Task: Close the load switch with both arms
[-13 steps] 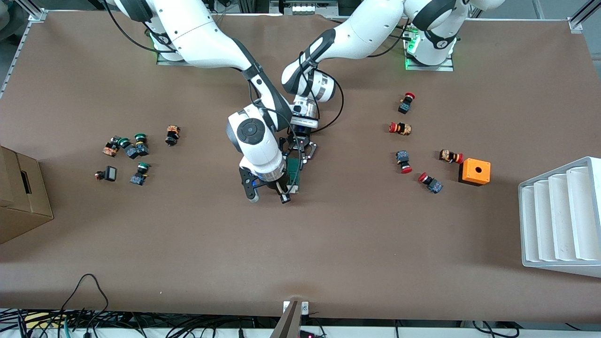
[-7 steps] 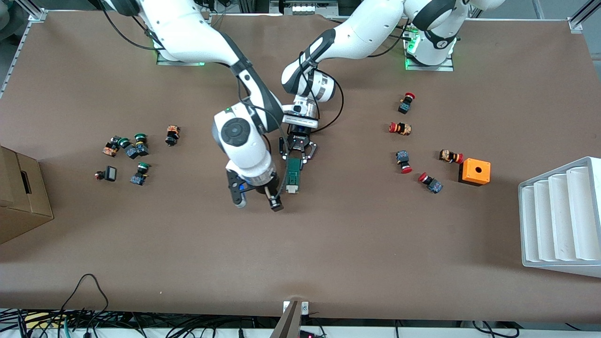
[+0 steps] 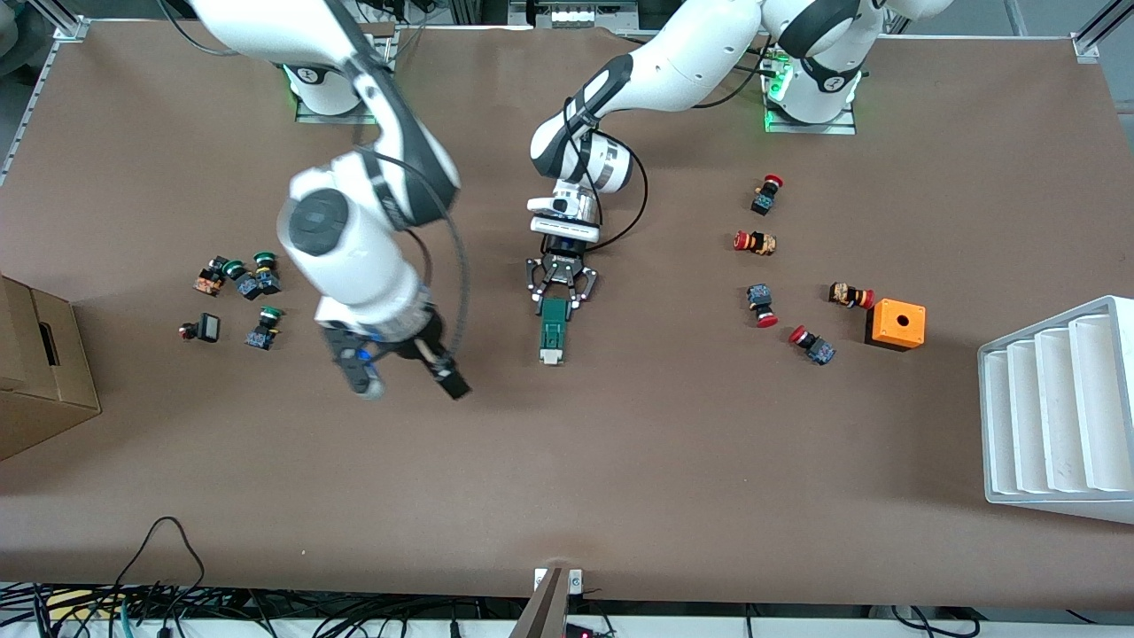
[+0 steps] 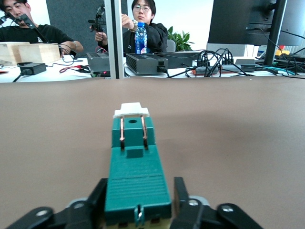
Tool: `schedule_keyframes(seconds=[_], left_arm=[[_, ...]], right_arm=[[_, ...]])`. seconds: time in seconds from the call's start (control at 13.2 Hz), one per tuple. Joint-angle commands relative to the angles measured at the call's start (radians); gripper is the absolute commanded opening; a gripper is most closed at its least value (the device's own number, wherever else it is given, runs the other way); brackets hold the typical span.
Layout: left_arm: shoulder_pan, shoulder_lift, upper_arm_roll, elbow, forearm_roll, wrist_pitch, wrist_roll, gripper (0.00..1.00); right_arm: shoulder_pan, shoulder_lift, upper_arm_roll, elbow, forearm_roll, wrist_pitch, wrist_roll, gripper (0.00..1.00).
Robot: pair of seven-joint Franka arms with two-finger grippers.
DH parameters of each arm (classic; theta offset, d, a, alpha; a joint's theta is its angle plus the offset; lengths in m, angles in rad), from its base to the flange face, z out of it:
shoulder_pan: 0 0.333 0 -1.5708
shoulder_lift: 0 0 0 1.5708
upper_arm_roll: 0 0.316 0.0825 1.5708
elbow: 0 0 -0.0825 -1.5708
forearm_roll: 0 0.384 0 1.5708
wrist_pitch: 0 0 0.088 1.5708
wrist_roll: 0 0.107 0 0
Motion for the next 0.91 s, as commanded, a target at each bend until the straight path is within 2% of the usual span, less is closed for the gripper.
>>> schedule_keyframes(seconds=[0.0, 0.15, 0.3, 0.53, 0.83], left_arm=[[0.006, 0.017, 0.003, 0.069, 0.021, 0.041, 0.056, 1.0], [0.015, 0.007, 0.002, 0.07, 0.019, 0.058, 0.062, 1.0], [0.019, -0.006, 0.002, 0.07, 0.018, 0.076, 0.064, 1.0], [0.033, -0.029, -0.003, 0.07, -0.01, 0.102, 0.091, 1.0], [0.048, -0.056, -0.006, 0.07, -0.042, 0.136, 0.145, 1.0]], right_arm=[[-0.069, -0.153, 0.022, -0.103, -0.013, -0.117, -0.187, 1.0], [-0.115, -0.216, 0.023, -0.106, -0.016, -0.259, -0.362, 1.0], [-0.176, -0.288, 0.031, -0.123, -0.021, -0.34, -0.521, 1.0], [-0.303, -0.394, 0.071, -0.167, -0.037, -0.423, -0.791, 1.0], [-0.421, -0.472, 0.08, -0.181, -0.08, -0.518, -1.09, 1.0]])
